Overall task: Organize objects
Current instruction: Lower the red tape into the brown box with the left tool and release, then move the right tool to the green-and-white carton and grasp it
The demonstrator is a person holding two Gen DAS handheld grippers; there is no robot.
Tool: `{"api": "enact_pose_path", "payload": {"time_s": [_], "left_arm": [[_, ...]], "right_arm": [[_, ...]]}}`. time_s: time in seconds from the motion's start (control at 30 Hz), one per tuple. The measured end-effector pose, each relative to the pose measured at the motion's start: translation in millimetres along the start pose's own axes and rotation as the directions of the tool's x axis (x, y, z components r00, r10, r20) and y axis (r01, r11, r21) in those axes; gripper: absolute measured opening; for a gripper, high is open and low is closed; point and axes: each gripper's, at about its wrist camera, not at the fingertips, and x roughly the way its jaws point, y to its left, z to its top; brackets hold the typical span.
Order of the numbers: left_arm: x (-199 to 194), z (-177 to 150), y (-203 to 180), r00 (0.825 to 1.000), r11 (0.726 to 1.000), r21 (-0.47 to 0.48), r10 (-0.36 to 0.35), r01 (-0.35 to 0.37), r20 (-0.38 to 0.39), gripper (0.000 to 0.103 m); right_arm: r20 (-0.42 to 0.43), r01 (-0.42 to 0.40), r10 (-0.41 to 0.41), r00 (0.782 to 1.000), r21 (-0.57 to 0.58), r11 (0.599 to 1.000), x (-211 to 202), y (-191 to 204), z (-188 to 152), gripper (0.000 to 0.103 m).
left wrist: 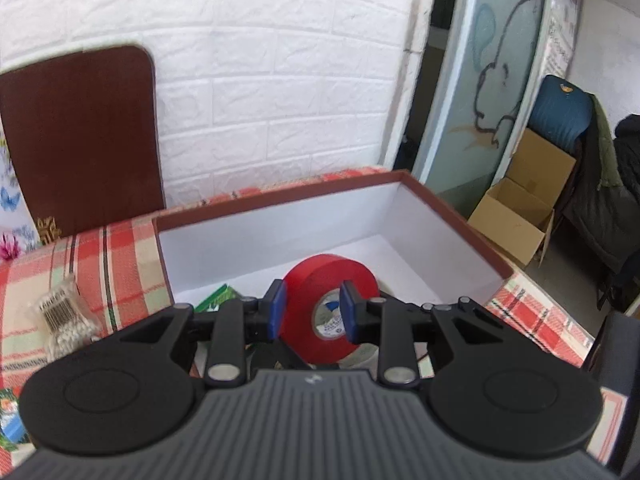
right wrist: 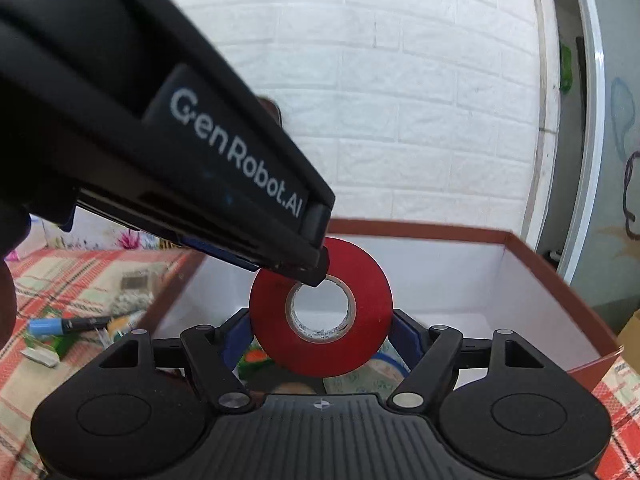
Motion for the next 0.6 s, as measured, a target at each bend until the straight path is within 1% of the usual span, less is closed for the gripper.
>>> {"api": "enact_pose_path", "payload": {"time_s": [0.03, 0.07, 0.1, 0.13, 0.17, 0.3, 0.37, 0.47, 0.53, 0.6], "left_arm": [[4, -2, 2, 1.0, 1.0, -0.003, 0.019, -0.019, -0.007, 0.032], [8, -4, 4, 0.999, 0.999, 0.003, 0.039, -0.039, -0.013, 0.035], [10, -7, 4, 0.999, 0.999, 0.01, 0.052, -0.051, -0.018, 0.037], [10, -9, 6, 0.998, 0.998, 0.012, 0.063, -0.062, -0.022, 0.044], [9, -11, 7, 0.997, 0.998, 0.011, 0.069, -0.069, -0.022, 0.047], [-6, -19, 13, 0.998, 0.998, 0.014, 0.065, -0.065, -0.003, 0.051], [-16, -24, 16, 0.998, 0.998, 0.008, 0.063, -0.063, 0.013, 0.054], [-33, -32, 21, 0.999, 1.0, -0.001, 0.024, -0.024, 0.049, 0.054], [-46, -39, 23, 0.996, 0.999, 0.004, 0.043, -0.044, 0.076, 0.058], [-58, -48, 29, 0.994, 0.999, 0.009, 0.049, -0.05, 0.095, 0.06]], "right_arm": [[-0.005, -0.024, 0.024, 1.0, 0.039, 0.999, 2, -6, -1, 0.072], [-0.006, -0.015, 0.015, 1.0, 0.046, 0.999, 4, -7, -1, 0.074], [0.0, 0.006, -0.006, 1.0, 0.043, 0.999, 5, -6, -2, 0.084], [0.005, 0.032, -0.033, 0.999, 0.042, 0.999, 5, -4, -2, 0.09], [0.003, 0.044, -0.045, 0.999, 0.041, 0.998, 5, -3, -3, 0.089], [0.013, 0.048, -0.049, 0.999, 0.043, 0.998, -4, 4, -6, 0.089], [0.028, 0.066, -0.067, 0.997, 0.039, 0.997, -12, 10, -10, 0.089], [0.05, 0.085, -0.087, 0.995, 0.05, 0.995, -27, 18, -13, 0.089], [0.077, 0.107, -0.109, 0.991, 0.034, 0.994, -39, 26, -19, 0.09], [0.105, 0.124, -0.125, 0.987, 0.016, 0.992, -46, 42, -23, 0.09]]}}
